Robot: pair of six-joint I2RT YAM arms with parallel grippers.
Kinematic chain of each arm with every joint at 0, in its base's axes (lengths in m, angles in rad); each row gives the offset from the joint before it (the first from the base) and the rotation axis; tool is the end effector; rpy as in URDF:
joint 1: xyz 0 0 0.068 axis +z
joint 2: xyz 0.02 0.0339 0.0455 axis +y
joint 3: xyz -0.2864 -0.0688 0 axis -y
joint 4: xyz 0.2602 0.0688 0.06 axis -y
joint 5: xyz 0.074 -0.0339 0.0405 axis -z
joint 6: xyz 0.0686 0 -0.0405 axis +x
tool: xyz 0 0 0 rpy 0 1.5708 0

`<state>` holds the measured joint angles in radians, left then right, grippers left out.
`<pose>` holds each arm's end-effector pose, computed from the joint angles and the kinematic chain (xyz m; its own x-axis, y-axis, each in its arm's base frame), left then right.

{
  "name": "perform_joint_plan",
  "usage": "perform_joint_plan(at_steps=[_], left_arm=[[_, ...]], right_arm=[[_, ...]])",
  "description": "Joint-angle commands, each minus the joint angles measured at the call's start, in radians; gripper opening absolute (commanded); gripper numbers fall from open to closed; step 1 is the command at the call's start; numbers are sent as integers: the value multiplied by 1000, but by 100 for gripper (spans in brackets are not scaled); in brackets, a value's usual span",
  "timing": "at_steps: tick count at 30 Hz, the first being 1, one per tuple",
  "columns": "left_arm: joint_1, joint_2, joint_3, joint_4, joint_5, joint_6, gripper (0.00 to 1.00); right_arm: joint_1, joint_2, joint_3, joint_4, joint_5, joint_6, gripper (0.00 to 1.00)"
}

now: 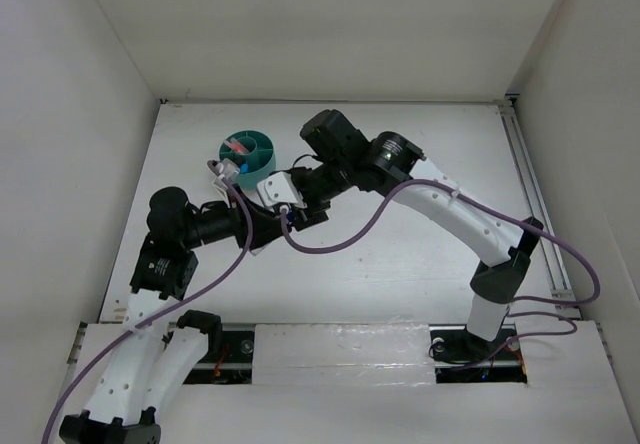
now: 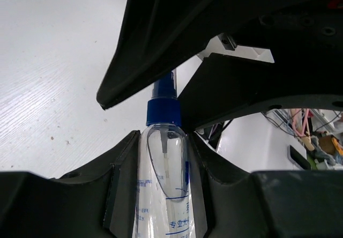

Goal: Sort the stationery into containers
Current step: Place the stationery in the storage box.

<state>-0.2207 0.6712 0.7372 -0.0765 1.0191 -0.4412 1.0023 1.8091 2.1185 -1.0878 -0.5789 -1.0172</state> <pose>0.1446 -0.0923 0.3675 -0.4131 -0.1367 -0.9004 0.8507 0.2949 -0.4351 0.1895 0.3664 0.4359 0.5797 -0.4152 -0.7011 -0.8027 -0.4390 -0.4037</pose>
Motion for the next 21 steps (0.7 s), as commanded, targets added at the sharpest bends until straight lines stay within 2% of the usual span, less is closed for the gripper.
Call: perform_joint_plan(at_steps=[1, 2, 3, 5, 6, 7, 11, 14, 18, 21], left_arm=[[-8, -4, 33, 41, -102, 13, 0], [-8, -13, 33, 41, -102, 13, 0], [-8, -13, 33, 32, -102, 13, 0], [-8, -13, 33, 32, -102, 22, 0], [-8, -13, 33, 32, -102, 22, 0], [-8, -22, 33, 32, -111, 22, 0], [-8, -31, 42, 21, -142, 22, 0], [-8, -32, 42, -8, -217, 22, 0], [-8, -32, 60, -45, -428, -1, 0], [-8, -19, 80, -54, -539, -25, 0]], right_arm=[[53, -40, -34, 273, -101, 52, 63], [53, -54, -46, 293, -87, 69, 69], [53, -63, -72, 311, -87, 69, 69], [53, -76, -83, 348, -78, 89, 75], [53, -86, -97, 358, -69, 89, 91], [53, -97, -112, 367, -59, 89, 100], [53, -119, -158, 436, 19, 144, 100], [53, -131, -201, 457, 103, 167, 100], [53, -210, -342, 602, 267, 259, 100], [39, -257, -458, 693, 315, 308, 100]])
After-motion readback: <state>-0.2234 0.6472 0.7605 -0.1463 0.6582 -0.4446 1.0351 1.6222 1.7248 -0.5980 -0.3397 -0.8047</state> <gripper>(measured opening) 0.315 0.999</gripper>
